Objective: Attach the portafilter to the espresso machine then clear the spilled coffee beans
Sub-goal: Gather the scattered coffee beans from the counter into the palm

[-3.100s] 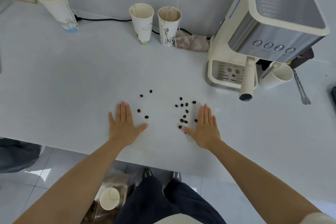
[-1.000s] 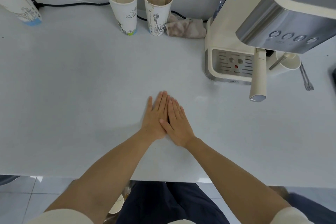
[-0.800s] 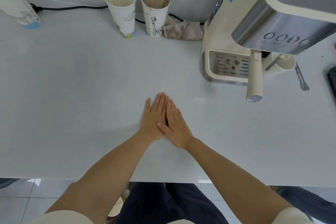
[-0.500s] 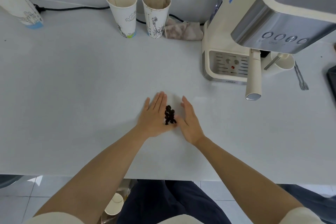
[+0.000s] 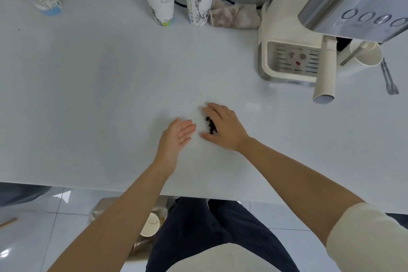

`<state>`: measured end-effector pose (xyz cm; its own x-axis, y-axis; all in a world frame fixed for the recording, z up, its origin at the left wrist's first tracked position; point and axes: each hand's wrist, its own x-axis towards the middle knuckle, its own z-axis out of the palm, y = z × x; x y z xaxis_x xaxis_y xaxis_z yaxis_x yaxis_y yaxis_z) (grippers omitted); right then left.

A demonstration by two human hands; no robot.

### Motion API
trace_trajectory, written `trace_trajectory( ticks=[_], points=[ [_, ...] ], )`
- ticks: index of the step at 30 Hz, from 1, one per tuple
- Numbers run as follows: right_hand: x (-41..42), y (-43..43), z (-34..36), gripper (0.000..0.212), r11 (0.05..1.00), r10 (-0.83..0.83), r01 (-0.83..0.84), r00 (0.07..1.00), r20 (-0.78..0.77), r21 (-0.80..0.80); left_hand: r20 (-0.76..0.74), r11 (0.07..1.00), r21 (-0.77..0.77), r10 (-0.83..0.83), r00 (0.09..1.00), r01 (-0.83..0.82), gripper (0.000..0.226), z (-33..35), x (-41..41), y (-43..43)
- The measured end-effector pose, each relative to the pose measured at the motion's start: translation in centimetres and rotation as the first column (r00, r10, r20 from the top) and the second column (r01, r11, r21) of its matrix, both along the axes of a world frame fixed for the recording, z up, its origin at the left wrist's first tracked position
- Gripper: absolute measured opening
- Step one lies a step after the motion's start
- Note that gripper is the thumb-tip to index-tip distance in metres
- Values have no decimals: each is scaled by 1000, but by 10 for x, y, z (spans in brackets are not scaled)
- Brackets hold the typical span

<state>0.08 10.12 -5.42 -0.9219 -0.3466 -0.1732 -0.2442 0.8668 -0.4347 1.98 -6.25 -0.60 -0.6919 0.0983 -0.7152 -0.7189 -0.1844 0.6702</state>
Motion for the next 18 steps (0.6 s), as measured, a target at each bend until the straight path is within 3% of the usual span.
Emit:
trace_trajectory(
  ticks=[3, 7, 16, 18],
  points=[
    [-6, 0, -9, 64, 987, 156, -148, 975, -159, 64, 140, 982, 173, 50, 989, -74, 58, -3, 9, -2],
    [-15, 6, -23, 38, 969, 246, -218, 869, -428, 116, 293, 916, 306, 168, 941, -259, 65, -6, 11, -8],
    [-33, -3, -34, 13, 958, 240, -287, 769, -593, 16, 410, 902, 311, 156, 898, -299, 58, -18, 25, -7],
    [-36, -4, -35, 18, 960, 229, -281, 756, -613, 11, 423, 901, 314, 151, 893, -301, 58, -20, 24, -4]
  ],
)
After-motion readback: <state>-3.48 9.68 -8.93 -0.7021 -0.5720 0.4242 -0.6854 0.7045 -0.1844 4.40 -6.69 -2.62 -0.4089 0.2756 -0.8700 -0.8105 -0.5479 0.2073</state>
